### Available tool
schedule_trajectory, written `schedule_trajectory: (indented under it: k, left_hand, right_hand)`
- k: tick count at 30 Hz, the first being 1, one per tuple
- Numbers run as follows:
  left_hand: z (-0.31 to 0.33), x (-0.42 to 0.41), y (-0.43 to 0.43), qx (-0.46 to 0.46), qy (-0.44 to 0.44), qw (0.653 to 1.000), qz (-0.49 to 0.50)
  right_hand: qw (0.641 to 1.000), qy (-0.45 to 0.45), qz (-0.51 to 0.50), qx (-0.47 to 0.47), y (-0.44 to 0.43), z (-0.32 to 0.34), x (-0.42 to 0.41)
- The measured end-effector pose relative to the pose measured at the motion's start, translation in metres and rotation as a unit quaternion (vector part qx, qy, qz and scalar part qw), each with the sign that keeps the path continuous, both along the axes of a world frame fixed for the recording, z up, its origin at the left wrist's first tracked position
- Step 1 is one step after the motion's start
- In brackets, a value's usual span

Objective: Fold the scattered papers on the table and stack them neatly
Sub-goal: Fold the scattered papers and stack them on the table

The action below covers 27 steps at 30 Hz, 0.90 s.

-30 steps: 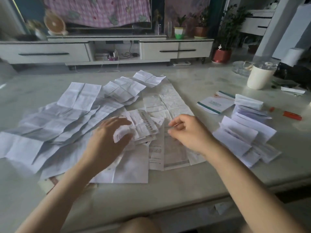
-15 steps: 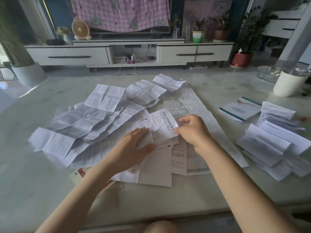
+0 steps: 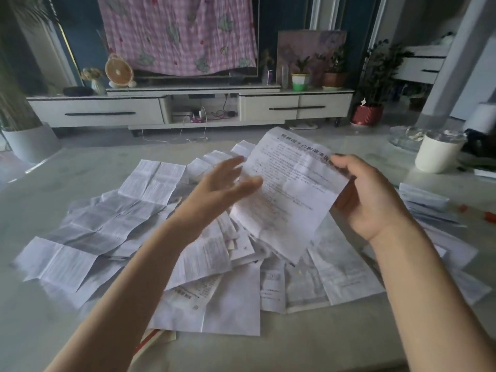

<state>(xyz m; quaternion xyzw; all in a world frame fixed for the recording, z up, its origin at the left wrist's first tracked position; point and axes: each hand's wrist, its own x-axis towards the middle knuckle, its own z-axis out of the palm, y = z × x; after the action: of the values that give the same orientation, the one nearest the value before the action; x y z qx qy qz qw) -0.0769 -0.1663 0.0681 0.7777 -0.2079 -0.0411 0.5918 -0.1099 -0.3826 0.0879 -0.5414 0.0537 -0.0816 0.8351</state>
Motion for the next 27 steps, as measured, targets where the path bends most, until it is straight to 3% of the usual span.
schedule_trajectory:
  k: [3, 6, 9, 11, 17, 20, 24, 27]
  left_hand:
    - [-0.007, 0.008, -0.017, -0.022, 0.057, 0.995, -0.074]
    - [-0.024, 0.009, -0.024, -0.092, 0.089, 0.992, -0.015]
    - [-0.038, 0.011, -0.022, -0.159, 0.139, 0.977, 0.019]
    - [-0.040, 0.014, -0.017, -0.178, 0.160, 0.971, 0.027]
    - [-0.038, 0.019, -0.006, -0.282, 0.201, 0.938, 0.013]
    - [-0.039, 0.016, 0.000, -0.331, 0.213, 0.919, -0.007]
    - [-0.042, 0.017, 0.009, -0.454, 0.286, 0.843, -0.030]
    - [-0.045, 0.018, 0.010, -0.415, 0.290, 0.860, -0.057]
  right_hand:
    - [1.000, -0.004, -0.003, -0.030, -0.003, -0.005, 0.002]
    - [0.998, -0.030, 0.053, -0.025, -0.009, -0.010, 0.003]
    - [0.975, -0.021, 0.124, -0.181, -0.002, -0.020, 0.001]
    - [0.970, -0.008, 0.103, -0.220, 0.008, -0.026, 0.008]
    - [0.977, 0.022, 0.128, -0.171, 0.014, -0.030, 0.027]
    - [0.979, 0.012, 0.104, -0.172, 0.023, -0.032, 0.030]
    - [0.960, -0.047, -0.010, -0.276, 0.040, -0.041, 0.036]
    - [0.929, -0.098, -0.087, -0.347, 0.052, -0.044, 0.037]
